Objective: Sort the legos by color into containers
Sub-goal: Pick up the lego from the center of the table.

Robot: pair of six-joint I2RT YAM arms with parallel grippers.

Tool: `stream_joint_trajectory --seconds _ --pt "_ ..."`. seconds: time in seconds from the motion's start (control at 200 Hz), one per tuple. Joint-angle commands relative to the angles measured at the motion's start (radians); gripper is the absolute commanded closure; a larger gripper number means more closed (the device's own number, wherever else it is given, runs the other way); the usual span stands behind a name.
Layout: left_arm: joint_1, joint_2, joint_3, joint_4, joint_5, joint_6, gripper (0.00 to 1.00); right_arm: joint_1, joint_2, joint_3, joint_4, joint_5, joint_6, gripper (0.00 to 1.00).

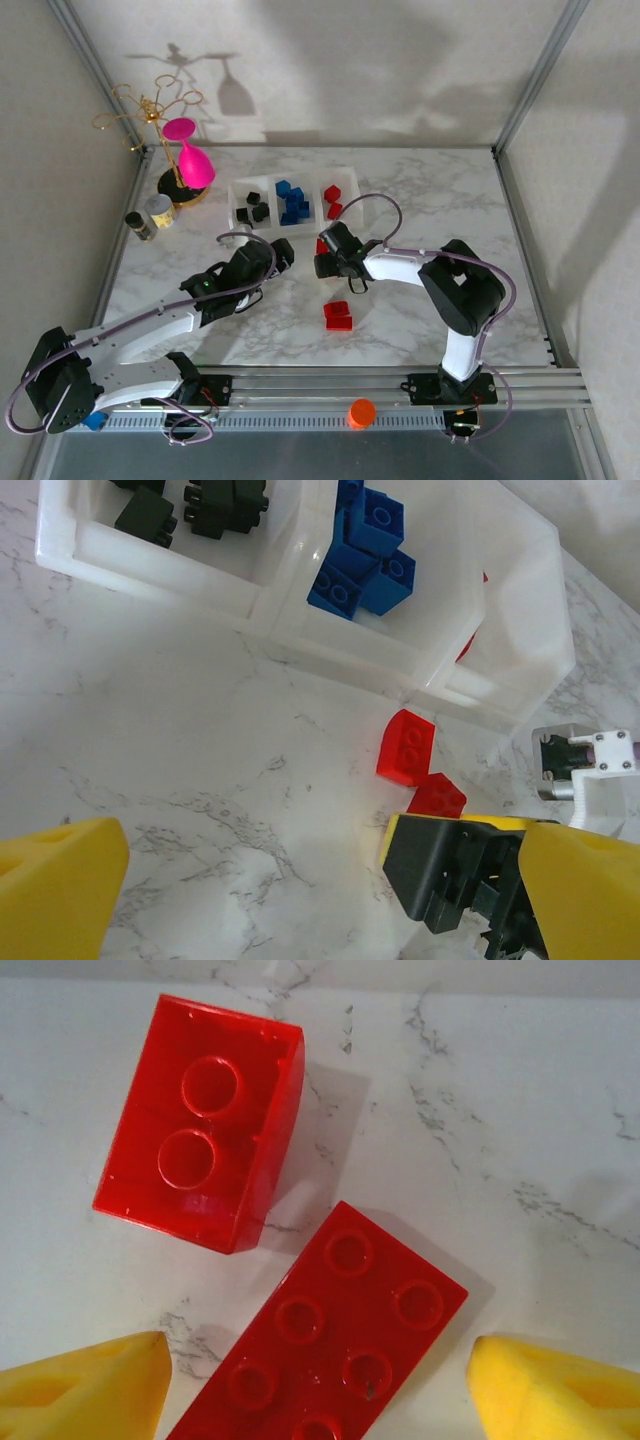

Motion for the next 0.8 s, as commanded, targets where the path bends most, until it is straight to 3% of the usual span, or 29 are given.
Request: stream_joint_trajectory --seconds 0.0,0.27,0.576,0.796 --pt "-0.009 -0.019 -0.022 -0.021 -0.031 -0.028 0.00 0.005 0.028 0.029 -0.005 0.046 0.022 0.24" --pt "-0.009 -0.011 -0.020 -0.015 -0.026 -0.013 0.00 0.005 -0.016 -0.028 -0.023 0.108 0.007 0.44" --pt "-0.010 0.012 -0.003 -0.006 -0.012 -0.011 0.00 0.005 -0.075 -0.051 -0.001 0.032 0.004 0.72" --pt "-0.010 0.010 0.025 -0.011 -0.021 0.009 0.00 -0.004 -0.162 -0.018 -0.019 0.029 -0.016 0.74"
